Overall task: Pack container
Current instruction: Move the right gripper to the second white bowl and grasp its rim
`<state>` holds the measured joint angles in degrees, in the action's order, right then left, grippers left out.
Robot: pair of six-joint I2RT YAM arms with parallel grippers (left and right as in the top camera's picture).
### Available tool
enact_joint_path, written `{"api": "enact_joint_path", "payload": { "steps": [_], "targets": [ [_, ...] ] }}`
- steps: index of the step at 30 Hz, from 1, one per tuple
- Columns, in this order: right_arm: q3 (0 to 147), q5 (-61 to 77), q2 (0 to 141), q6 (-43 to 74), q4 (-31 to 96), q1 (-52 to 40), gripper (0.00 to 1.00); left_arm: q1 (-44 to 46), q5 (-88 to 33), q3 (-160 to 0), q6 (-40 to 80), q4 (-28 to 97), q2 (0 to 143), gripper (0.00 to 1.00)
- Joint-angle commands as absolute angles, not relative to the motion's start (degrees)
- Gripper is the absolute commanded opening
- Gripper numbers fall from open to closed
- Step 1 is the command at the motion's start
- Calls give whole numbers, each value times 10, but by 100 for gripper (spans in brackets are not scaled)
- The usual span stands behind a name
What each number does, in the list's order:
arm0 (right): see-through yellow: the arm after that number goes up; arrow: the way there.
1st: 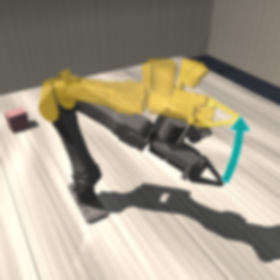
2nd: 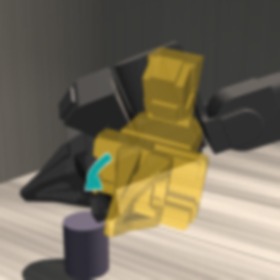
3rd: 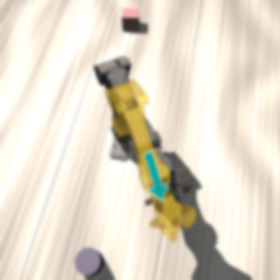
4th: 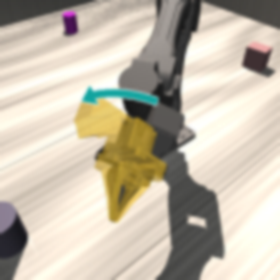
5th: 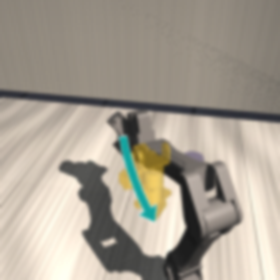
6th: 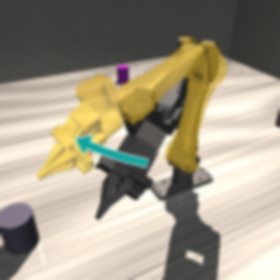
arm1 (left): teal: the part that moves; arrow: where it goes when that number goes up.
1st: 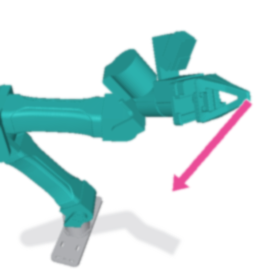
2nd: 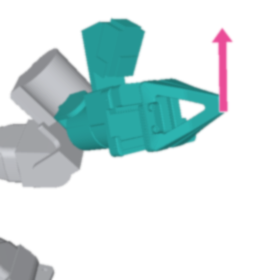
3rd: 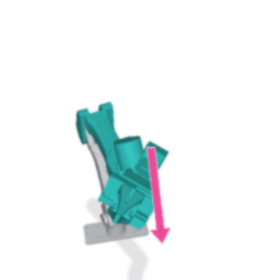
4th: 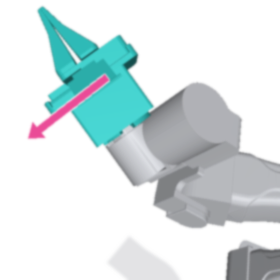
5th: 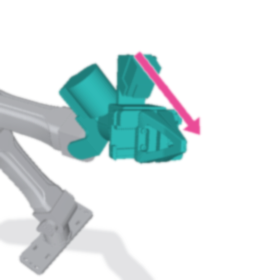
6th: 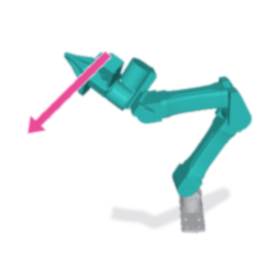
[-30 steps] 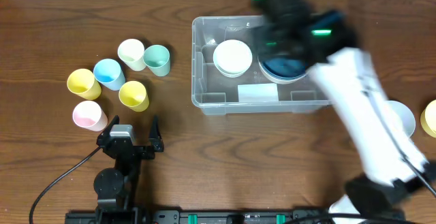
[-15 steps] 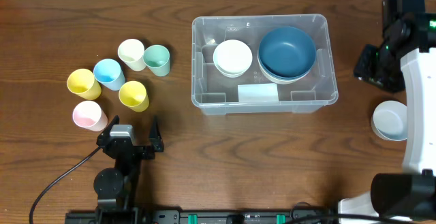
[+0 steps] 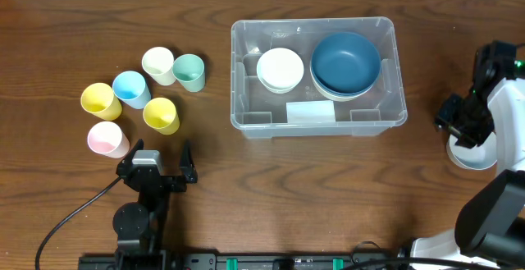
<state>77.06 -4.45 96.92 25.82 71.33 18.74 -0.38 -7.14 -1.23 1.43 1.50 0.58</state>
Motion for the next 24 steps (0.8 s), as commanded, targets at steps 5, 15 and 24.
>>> {"api": "enact_joint_path", "payload": {
  "steps": [5,15,24],
  "targets": [
    [755,-49,967,225,674,235,46,-7,-79,-2,11,34,2,98],
    [724,-42,967,177,562,249,38,-7,-79,-2,11,34,2,98],
    [653,-45,968,196,501,249,34,-7,-79,-2,11,34,2,98]
  ]
}}
